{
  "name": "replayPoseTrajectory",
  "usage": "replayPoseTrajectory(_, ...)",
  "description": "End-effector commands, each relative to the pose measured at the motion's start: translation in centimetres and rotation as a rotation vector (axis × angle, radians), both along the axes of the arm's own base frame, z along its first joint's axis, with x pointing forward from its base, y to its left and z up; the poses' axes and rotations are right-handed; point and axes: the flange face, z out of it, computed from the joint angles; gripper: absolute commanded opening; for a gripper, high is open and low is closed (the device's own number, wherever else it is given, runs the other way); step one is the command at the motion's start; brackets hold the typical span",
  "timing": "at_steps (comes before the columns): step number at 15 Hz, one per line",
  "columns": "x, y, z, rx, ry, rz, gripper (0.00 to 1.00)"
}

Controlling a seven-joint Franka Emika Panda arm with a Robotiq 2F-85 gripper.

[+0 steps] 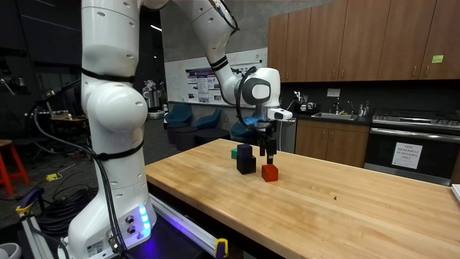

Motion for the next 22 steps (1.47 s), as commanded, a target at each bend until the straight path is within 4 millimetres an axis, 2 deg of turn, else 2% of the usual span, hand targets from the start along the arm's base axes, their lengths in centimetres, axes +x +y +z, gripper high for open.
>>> replayPoseTrajectory(1, 0.4, -0.9, -0.8, 0.013, -0.007, 0.026, 1.0)
replayPoseTrajectory(15, 1.0, -1.9, -4.2, 0.011, 0.042, 0.113, 1.0)
replayPoseTrajectory(16, 1.1, -2.0, -4.3, 0.014, 0.045, 0.115, 0.75)
replayPoseTrajectory(18, 1.1, -2.0, -4.1, 0.012, 0.045, 0.123, 0.69)
replayPoseTrajectory(22, 1.2, -1.9, -3.3, 0.006, 0.034, 0.128, 0.38)
